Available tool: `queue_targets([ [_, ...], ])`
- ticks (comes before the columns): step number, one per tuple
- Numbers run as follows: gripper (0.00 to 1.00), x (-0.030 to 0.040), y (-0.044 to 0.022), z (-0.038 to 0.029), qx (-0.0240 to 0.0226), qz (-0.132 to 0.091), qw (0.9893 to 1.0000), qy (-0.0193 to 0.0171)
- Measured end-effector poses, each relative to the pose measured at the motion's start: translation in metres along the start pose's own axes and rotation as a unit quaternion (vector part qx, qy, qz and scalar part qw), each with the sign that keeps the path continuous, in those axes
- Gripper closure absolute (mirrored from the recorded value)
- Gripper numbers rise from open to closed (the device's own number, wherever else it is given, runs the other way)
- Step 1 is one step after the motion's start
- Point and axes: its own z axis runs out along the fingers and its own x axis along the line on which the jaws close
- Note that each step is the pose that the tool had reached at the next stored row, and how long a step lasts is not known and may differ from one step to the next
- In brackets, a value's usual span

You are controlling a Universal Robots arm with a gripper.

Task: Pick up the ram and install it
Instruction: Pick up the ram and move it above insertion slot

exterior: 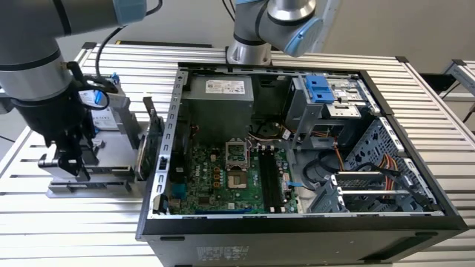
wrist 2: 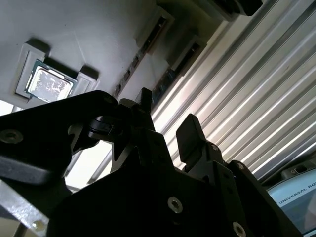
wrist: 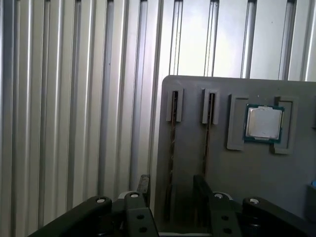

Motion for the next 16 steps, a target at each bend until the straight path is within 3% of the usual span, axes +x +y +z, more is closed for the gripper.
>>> queue_targets([
  [5, 0.0, 0.0014, 0.0004, 0.0054, 0.0003, -0.001, 1.0, -0.0024],
  [10, 0.0, 0.0023, 0.0012, 0.0109, 0.0009, -0.001, 1.0, -0.0074],
  [16, 0.0, 0.0034, 0.002, 0.0168, 0.0008, -0.001, 1.0, -0.0078],
])
